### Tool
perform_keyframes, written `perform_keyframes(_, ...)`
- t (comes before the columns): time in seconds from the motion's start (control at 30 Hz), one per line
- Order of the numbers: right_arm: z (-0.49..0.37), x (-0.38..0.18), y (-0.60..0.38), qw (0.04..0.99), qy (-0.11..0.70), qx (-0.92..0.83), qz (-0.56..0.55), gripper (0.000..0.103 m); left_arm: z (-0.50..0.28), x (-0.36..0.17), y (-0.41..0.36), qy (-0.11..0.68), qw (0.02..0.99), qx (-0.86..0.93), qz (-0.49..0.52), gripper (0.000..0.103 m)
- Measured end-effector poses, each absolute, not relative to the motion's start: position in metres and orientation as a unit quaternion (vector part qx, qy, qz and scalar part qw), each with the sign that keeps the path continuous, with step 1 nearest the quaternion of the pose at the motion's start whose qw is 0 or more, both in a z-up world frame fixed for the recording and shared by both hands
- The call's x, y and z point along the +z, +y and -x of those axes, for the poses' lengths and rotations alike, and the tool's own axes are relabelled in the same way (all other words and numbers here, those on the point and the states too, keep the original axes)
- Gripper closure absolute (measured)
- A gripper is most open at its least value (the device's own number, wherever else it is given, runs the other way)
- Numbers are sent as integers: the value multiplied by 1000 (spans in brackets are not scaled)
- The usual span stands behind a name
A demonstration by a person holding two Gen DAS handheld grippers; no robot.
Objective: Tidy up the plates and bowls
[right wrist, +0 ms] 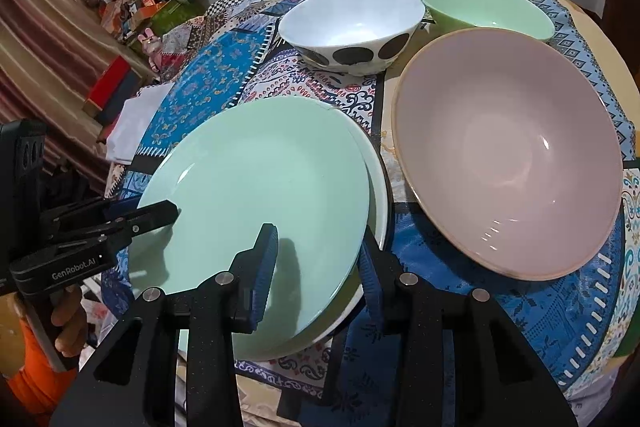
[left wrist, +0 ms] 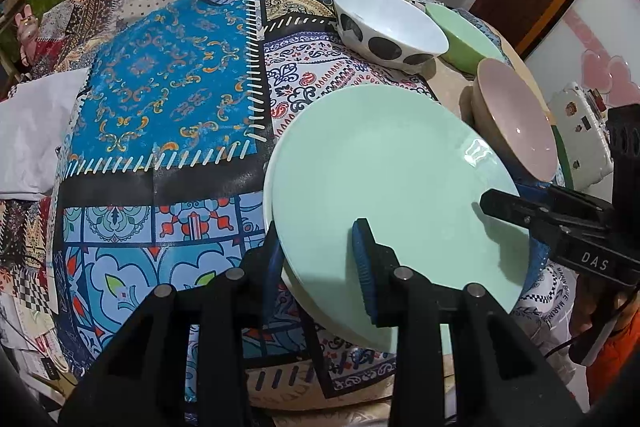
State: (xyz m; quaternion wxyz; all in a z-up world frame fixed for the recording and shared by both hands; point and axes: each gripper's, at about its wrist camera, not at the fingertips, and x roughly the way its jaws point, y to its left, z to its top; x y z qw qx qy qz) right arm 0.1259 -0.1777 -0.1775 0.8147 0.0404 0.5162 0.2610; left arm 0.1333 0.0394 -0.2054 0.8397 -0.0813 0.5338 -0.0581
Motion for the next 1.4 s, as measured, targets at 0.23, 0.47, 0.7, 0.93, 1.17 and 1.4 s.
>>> perform_keyframes(0.23,-125,-179,-175,811,518,269,-38,66,-135,-206,40,535,842,-38,61,69)
perform_keyframes(0.47,-125,-179,-174,811,517,272,-36,66,-135,-209,41,538,840,-36,56,69)
perform_keyframes(0.7,-120,-172,-176,822,506,263,-15,66,-135,-206,40,535,842,-32,54,69)
perform_keyframes(0.93,-107,-137,-192,856,449,255,8,66,-135,-171,33,499,864,-32,49,69)
perform_keyframes(1.17,-105,-110,-226,885,408,224,4,54,-139,-132,2,463,883,-60,44,59)
perform_keyframes(1.4,-105,-99,-270,906,386,172,-4,44,-156,-119,-37,442,893,-77,36,36)
